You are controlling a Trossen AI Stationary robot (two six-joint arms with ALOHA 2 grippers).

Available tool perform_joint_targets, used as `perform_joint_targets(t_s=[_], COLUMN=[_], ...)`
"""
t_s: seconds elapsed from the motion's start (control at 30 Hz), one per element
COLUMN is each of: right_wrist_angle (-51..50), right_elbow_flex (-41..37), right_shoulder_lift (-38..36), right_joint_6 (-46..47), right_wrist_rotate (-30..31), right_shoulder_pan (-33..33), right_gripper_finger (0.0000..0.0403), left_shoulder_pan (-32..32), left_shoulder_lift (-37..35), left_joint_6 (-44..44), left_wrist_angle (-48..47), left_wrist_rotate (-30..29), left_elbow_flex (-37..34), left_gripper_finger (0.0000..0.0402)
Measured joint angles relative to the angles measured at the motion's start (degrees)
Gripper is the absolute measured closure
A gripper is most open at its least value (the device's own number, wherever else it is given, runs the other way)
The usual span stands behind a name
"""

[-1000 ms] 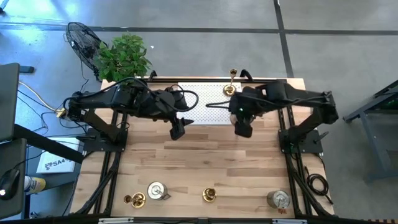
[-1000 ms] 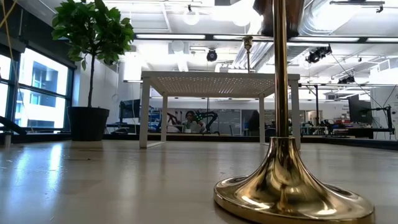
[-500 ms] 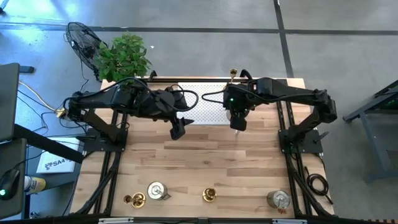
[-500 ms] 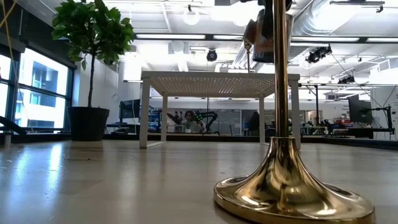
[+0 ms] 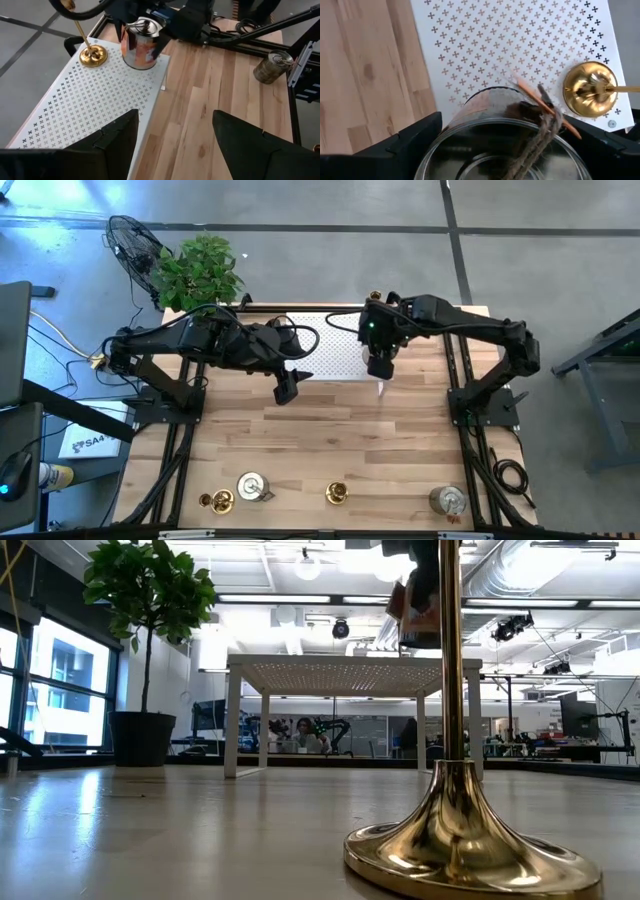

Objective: Pick & Place candle stick holders
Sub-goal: Put the top silver scented candle on the shelf

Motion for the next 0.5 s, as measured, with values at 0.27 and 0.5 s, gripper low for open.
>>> perform_joint_targets(t_s=[0.27, 0.5], right_wrist_angle=[0.3, 1.8], right_elbow_flex=[0.0, -0.6], right_shoulder_lift=[0.4, 1.5], right_joint_6=[-0.4, -1.9], right_wrist_rotate=[-1.5, -1.8], right_shoulder_pan=[-1.2, -1.1], right_gripper_finger=[0.0058, 0.0058], left_shoulder_pan=[0.0, 0.0], left_shoulder_lift=[0.0, 0.0], left_joint_6=[0.0, 0.0], left_wrist_angle=[0.0, 0.0], left_wrist_rotate=[0.0, 0.0], left_elbow_flex=[0.0, 0.0], left_gripper_finger=[0.0151, 0.0151])
